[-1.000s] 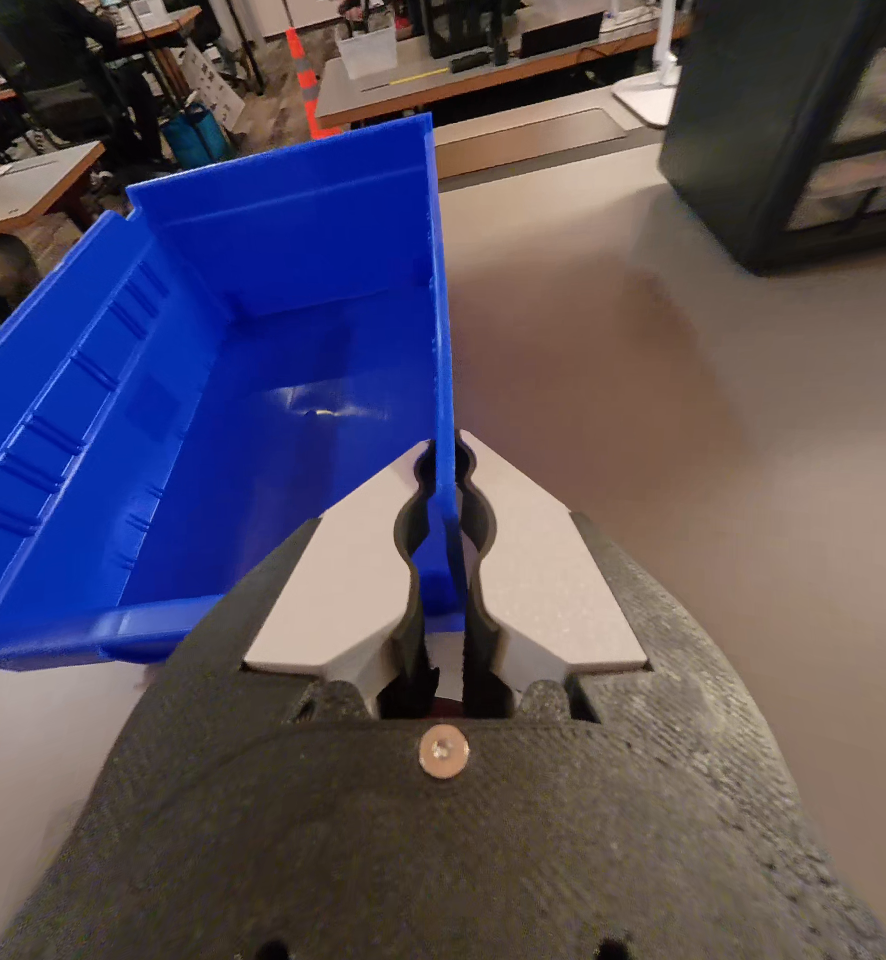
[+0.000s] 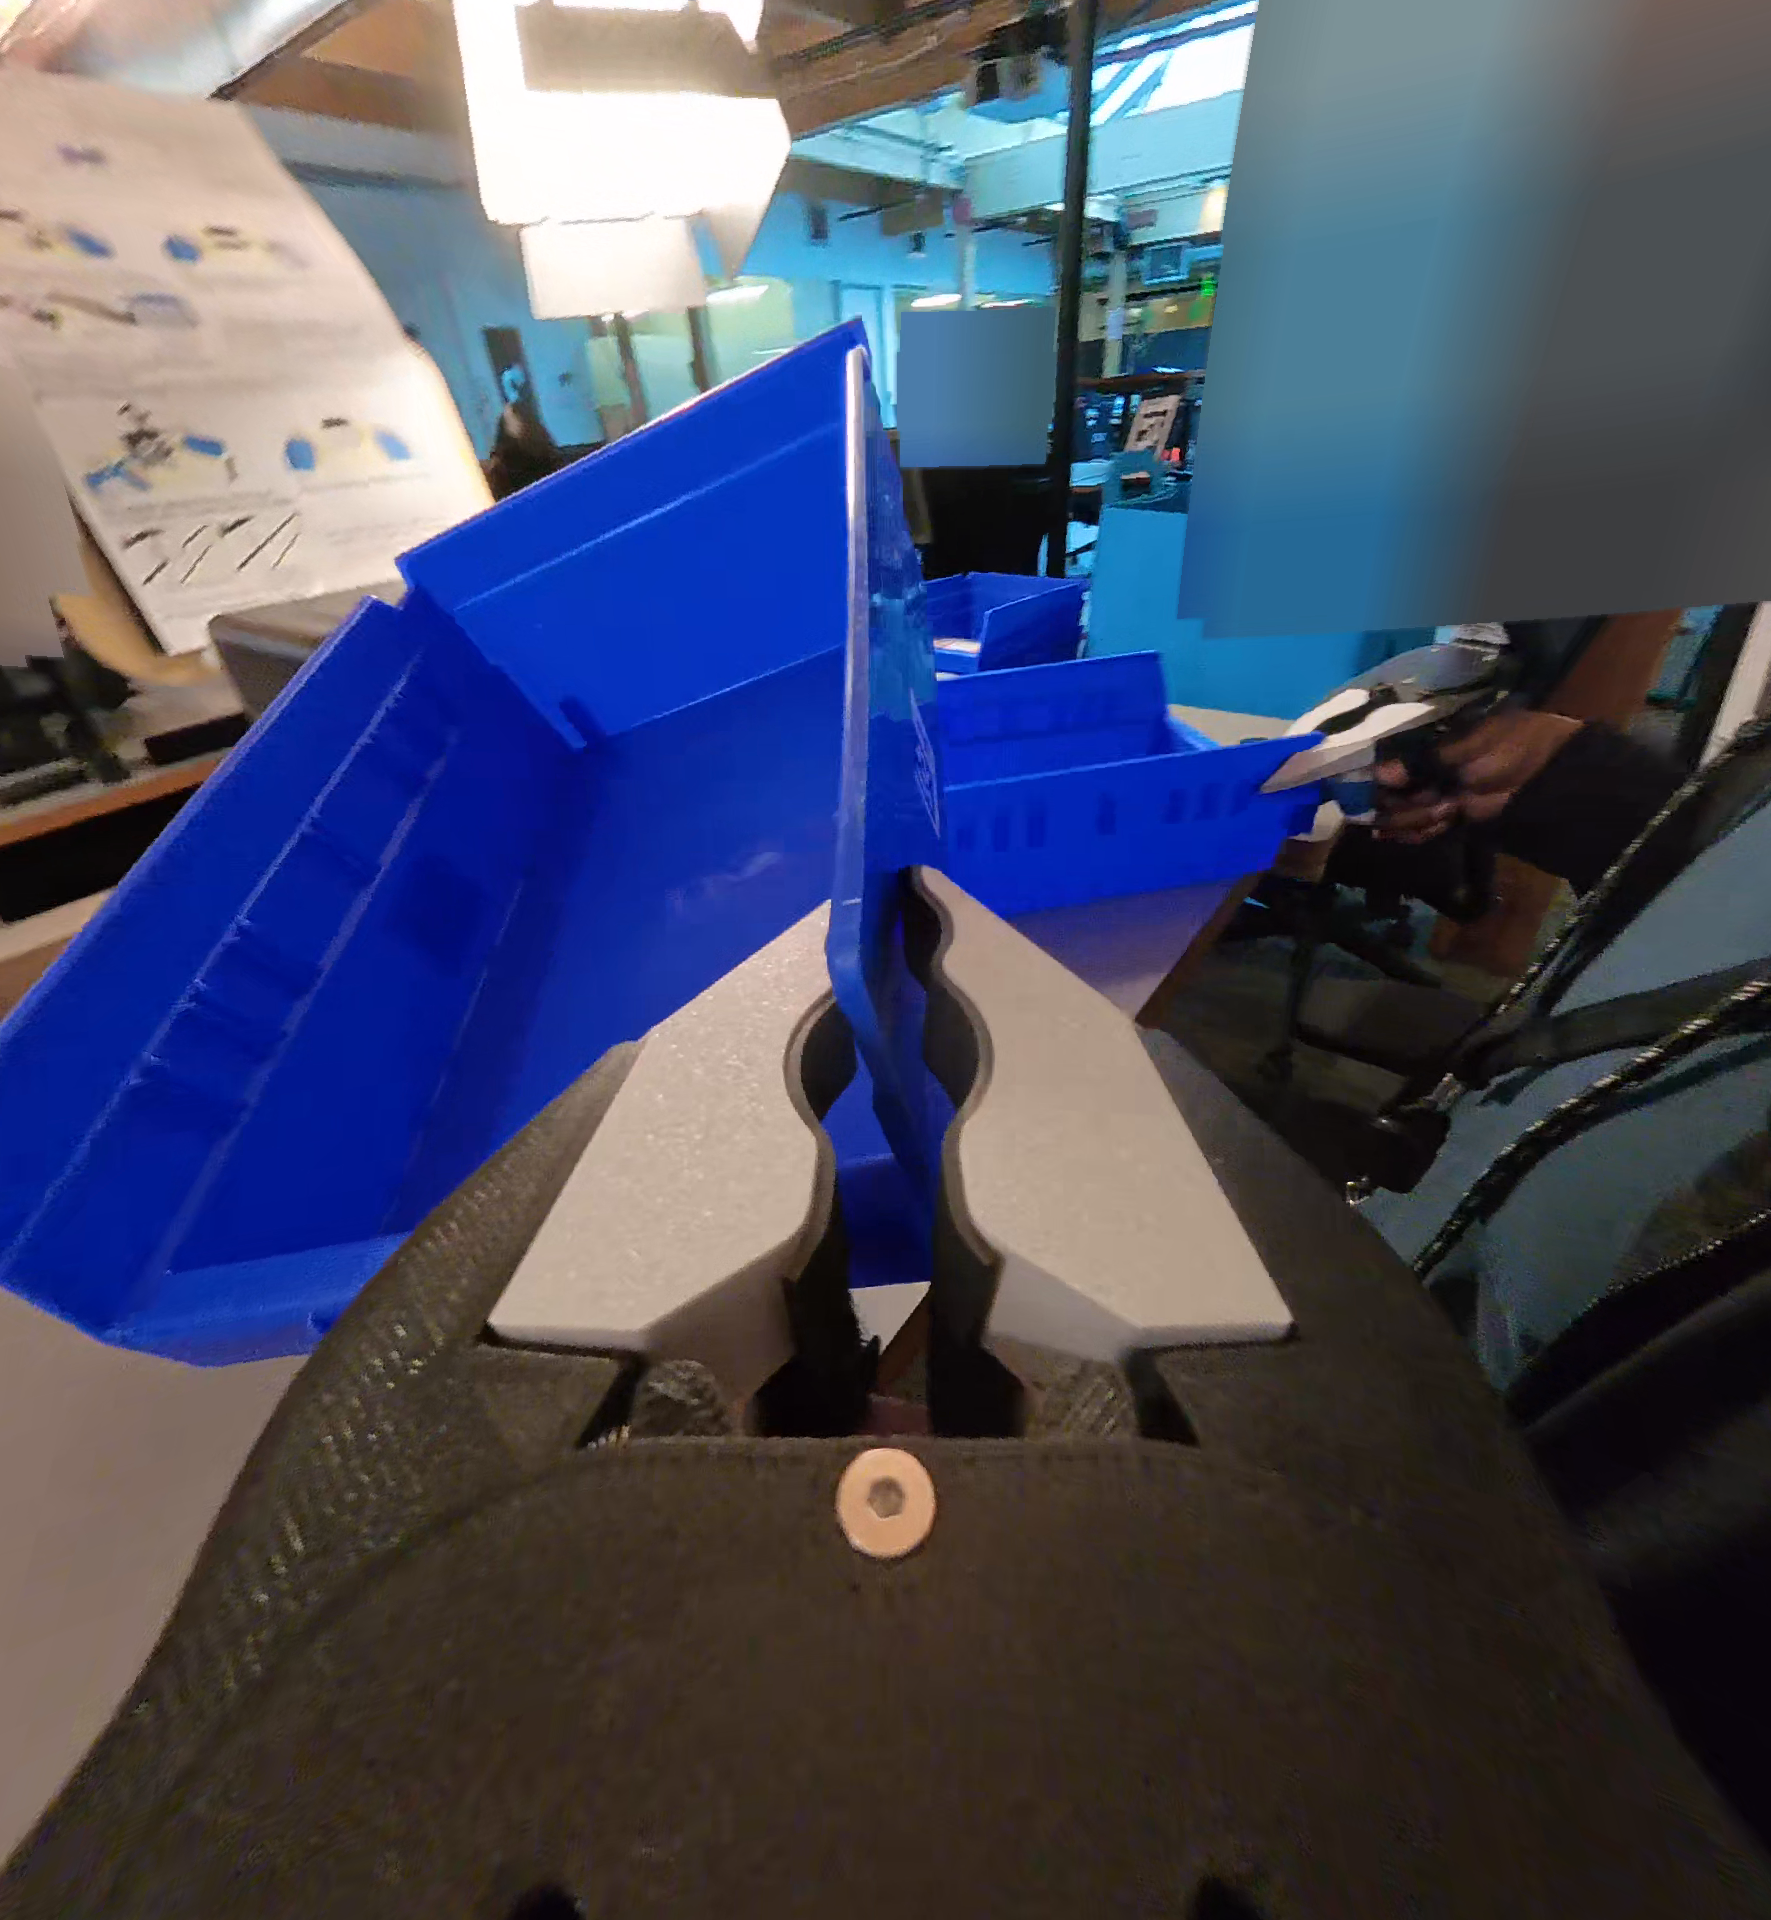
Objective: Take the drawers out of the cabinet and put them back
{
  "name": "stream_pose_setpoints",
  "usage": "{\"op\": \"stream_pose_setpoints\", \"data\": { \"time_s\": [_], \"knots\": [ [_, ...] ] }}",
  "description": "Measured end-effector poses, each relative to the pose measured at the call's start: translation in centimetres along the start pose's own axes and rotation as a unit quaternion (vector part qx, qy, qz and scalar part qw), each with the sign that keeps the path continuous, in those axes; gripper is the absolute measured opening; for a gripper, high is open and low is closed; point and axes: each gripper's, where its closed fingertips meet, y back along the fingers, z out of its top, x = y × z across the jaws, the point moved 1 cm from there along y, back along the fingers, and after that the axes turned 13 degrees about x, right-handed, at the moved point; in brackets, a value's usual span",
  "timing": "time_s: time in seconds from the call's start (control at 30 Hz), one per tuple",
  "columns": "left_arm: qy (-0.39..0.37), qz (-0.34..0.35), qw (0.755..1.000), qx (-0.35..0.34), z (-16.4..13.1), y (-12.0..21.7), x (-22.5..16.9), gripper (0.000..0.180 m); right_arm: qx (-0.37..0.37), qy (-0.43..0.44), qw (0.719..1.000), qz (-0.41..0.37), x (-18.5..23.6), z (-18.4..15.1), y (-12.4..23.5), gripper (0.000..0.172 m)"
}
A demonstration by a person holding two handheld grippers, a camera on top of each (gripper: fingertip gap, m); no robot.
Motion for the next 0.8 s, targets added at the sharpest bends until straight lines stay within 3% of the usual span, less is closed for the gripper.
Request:
{"op": "stream_pose_setpoints", "data": {
  "time_s": [0.2,0.47,0.6,0.8],
  "knots": [
    [-0.064,-0.032,0.997,0.011,1.5,-3.6,-3.0,0.002,-0.007,0.058,0.994,0.093,3.8,1.3,-2.1,0.013],
    [-0.121,-0.044,0.989,0.078,1.0,-10.9,-4.8,0.003,-0.032,0.111,0.973,0.199,8.0,5.1,-8.8,0.012],
    [-0.149,-0.023,0.983,0.105,0.8,-13.5,-4.9,0.003,-0.027,0.116,0.966,0.228,9.7,6.2,-10.8,0.014],
    [-0.173,-0.021,0.978,0.116,0.3,-15.7,-5.0,0.007,-0.033,0.118,0.967,0.224,10.0,6.5,-10.8,0.015]
  ]
}}
